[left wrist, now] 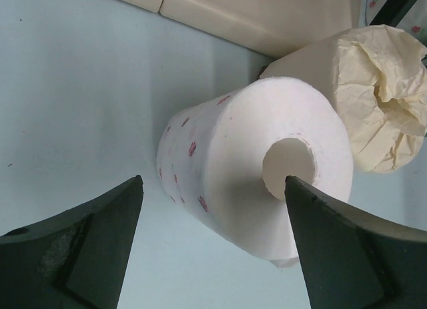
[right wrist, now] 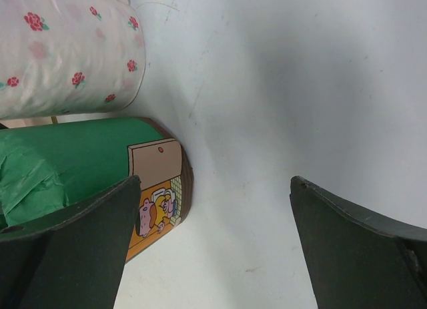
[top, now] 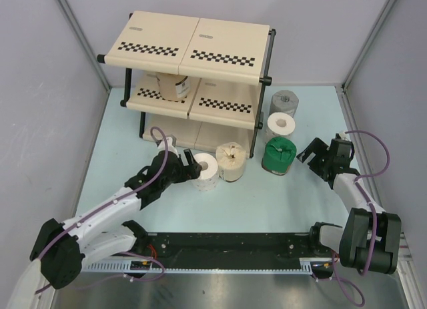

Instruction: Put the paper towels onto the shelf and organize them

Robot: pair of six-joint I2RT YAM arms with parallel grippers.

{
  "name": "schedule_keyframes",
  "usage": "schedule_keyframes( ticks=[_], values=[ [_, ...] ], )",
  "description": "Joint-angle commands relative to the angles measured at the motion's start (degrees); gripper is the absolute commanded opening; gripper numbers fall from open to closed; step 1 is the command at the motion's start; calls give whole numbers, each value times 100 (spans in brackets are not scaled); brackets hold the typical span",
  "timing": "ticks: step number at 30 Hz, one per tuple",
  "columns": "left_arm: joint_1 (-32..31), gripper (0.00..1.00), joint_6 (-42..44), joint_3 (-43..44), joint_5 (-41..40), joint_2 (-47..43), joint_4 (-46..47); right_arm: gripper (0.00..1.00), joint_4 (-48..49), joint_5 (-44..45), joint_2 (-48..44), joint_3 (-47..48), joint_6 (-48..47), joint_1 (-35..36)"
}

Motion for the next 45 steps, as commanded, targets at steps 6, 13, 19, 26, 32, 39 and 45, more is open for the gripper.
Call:
schedule_keyframes(
  ticks=[6, 13, 19, 26, 32, 39, 45],
  values=[
    [-36, 91, -117, 355, -308, 446, 55, 98, 131, -138, 25, 143, 42, 38],
    [-36, 83, -20, 689, -387, 850, -102, 98, 148, -173, 25, 143, 60, 38],
    [-36, 59, -47, 778, -291, 991, -94, 98, 140, -173, 8, 143, 60, 29],
    [-36, 43, -248, 848, -282, 588, -200, 98, 148, -208, 60, 143, 69, 29],
    [25, 45, -302, 970, -721, -299, -138, 98, 166, -261, 96, 143, 69, 29],
    [684, 44, -231, 1138, -739, -276, 300, 97, 210, -349, 166, 143, 86, 29],
    [1361, 44, -565, 918, -178, 199, 1408, 97, 210, -340, 175, 143, 87, 20]
  ],
)
